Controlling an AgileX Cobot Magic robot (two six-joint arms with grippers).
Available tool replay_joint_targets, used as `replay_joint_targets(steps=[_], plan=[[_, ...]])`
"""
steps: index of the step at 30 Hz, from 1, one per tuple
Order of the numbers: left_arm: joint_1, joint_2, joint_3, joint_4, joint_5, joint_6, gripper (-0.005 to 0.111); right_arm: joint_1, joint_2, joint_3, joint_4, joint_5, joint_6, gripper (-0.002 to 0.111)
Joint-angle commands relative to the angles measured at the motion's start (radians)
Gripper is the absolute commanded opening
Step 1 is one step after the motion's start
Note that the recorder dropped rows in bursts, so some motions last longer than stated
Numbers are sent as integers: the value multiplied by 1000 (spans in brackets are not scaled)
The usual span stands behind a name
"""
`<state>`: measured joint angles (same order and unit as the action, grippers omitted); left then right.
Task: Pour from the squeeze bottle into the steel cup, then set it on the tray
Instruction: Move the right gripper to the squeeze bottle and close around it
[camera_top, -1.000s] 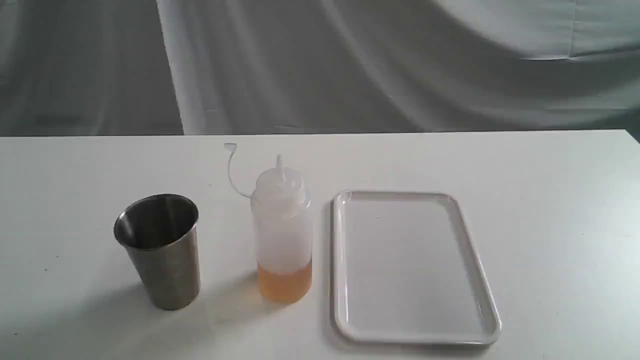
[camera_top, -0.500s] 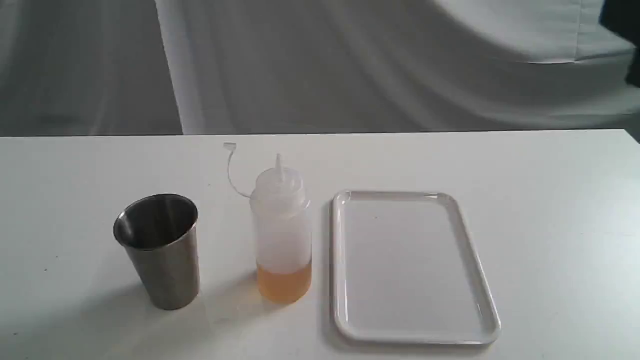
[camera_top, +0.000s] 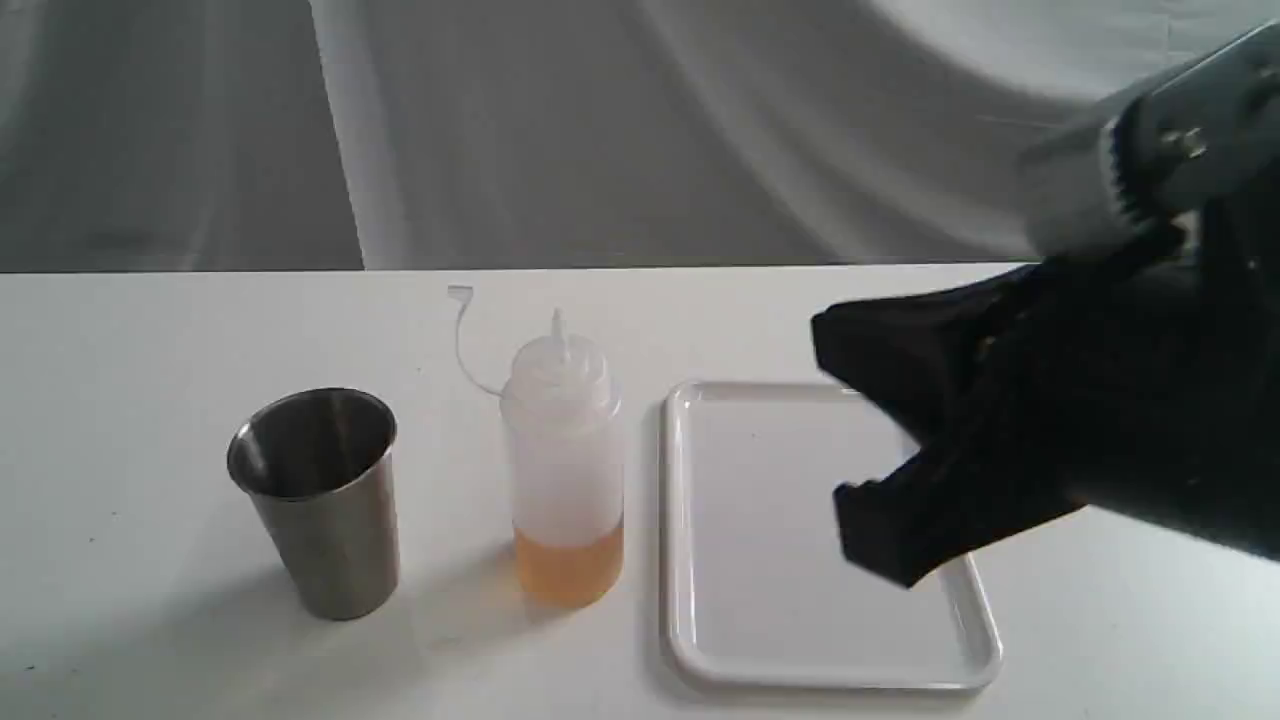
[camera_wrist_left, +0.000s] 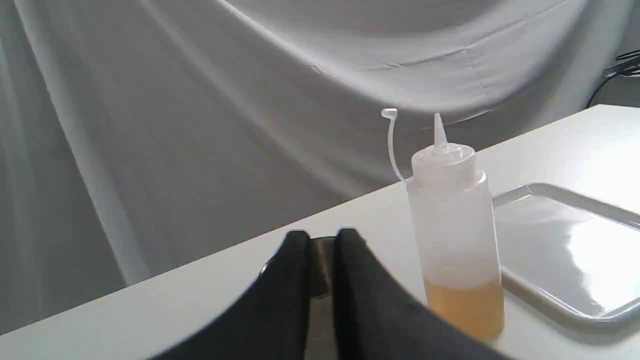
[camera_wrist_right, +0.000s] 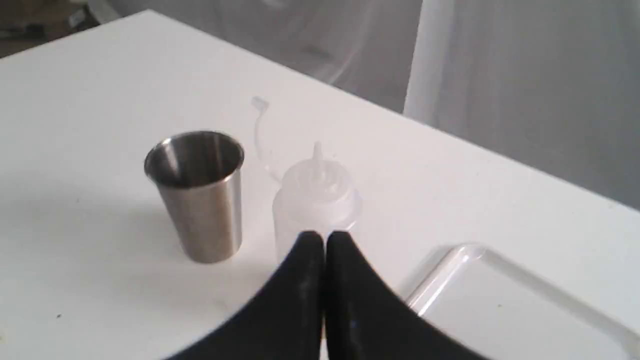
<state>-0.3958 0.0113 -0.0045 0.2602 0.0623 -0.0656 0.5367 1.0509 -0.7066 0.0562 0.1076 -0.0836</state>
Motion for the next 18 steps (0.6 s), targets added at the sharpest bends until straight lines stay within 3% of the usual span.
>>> replay_joint_targets(steps=[1,13,18], plan=[[2,3,4,-2,-3,-1,8,25,77,8,0,-27,3,0],[2,3,4,-2,-3,-1,8,94,335,172,45,-533,24,0],[2,3,4,-2,-3,-1,8,94,428,218,45,-648,24,0]])
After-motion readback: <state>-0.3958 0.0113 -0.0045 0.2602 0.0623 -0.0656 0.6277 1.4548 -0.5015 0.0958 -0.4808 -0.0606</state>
